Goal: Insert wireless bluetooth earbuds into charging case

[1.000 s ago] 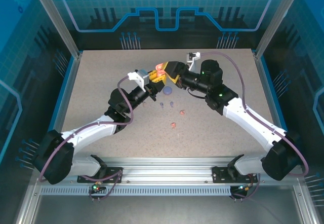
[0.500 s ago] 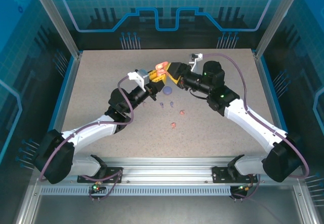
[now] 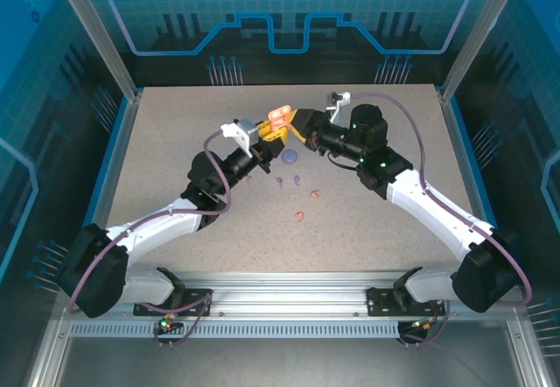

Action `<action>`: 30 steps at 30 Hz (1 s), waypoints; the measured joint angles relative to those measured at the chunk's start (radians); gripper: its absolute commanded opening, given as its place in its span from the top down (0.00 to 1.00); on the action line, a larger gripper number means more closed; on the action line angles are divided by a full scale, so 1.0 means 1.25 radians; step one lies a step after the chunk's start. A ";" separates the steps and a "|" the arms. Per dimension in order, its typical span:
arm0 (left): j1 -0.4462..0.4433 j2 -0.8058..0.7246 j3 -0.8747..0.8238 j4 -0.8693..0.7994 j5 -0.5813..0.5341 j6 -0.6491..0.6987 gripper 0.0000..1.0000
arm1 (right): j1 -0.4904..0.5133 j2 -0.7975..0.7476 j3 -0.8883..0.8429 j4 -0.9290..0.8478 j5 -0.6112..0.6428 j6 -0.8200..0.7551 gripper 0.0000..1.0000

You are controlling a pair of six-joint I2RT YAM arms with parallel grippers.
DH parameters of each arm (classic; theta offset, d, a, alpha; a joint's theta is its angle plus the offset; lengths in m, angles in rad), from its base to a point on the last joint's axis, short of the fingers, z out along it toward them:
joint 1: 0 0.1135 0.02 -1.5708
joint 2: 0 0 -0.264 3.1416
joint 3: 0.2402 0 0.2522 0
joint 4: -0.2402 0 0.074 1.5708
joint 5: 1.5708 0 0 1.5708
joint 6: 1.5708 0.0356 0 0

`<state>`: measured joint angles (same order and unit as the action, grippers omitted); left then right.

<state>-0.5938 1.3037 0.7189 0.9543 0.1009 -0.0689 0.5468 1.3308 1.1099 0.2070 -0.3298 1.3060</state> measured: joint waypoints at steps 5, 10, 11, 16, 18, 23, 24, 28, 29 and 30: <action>0.000 0.000 0.011 -0.037 0.001 0.000 0.79 | -0.008 0.000 0.009 -0.032 -0.001 -0.031 0.70; 0.000 0.000 0.020 -0.077 0.011 0.007 0.73 | -0.016 0.000 0.015 -0.063 -0.009 -0.066 0.70; 0.000 0.000 0.021 -0.082 0.016 0.012 0.72 | -0.018 0.000 0.017 -0.069 -0.012 -0.072 0.70; 0.000 -0.001 0.030 -0.116 0.026 0.019 0.69 | -0.026 0.003 0.023 -0.093 -0.023 -0.104 0.72; 0.000 -0.001 0.031 -0.124 0.029 0.020 0.69 | -0.029 0.004 0.023 -0.098 -0.029 -0.112 0.72; 0.000 -0.001 0.031 -0.133 0.038 0.032 0.82 | -0.035 0.004 0.023 -0.109 -0.039 -0.121 0.72; 0.000 -0.001 0.031 -0.132 0.040 0.034 0.85 | -0.035 0.004 0.023 -0.109 -0.040 -0.122 0.72; 0.001 -0.001 0.031 -0.132 0.042 0.036 0.94 | -0.036 0.004 0.023 -0.109 -0.043 -0.124 0.72; 0.001 -0.001 0.031 -0.132 0.043 0.036 0.96 | -0.036 0.004 0.023 -0.110 -0.043 -0.124 0.72; 0.002 -0.001 0.031 -0.132 0.043 0.036 0.98 | -0.036 0.004 0.023 -0.110 -0.043 -0.124 0.72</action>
<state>-0.5919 1.3025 0.7570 0.7887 0.1543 -0.0235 0.5014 1.3357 1.1393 0.0700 -0.3836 1.1507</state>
